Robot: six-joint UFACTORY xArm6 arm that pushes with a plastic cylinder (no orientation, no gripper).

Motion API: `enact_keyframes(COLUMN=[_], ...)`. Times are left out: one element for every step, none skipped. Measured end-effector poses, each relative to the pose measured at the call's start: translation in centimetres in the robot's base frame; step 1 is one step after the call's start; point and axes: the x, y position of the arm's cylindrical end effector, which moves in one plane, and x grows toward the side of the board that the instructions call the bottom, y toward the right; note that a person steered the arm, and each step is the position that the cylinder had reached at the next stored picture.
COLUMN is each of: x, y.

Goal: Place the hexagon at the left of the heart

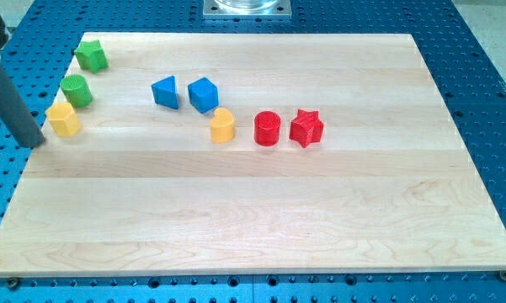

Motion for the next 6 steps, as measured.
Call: enact_keyframes(x=[-3.0,-3.1,-2.9,-2.1,-2.1,-0.8], y=[0.4,3.4,11.5,14.4,13.1,12.9])
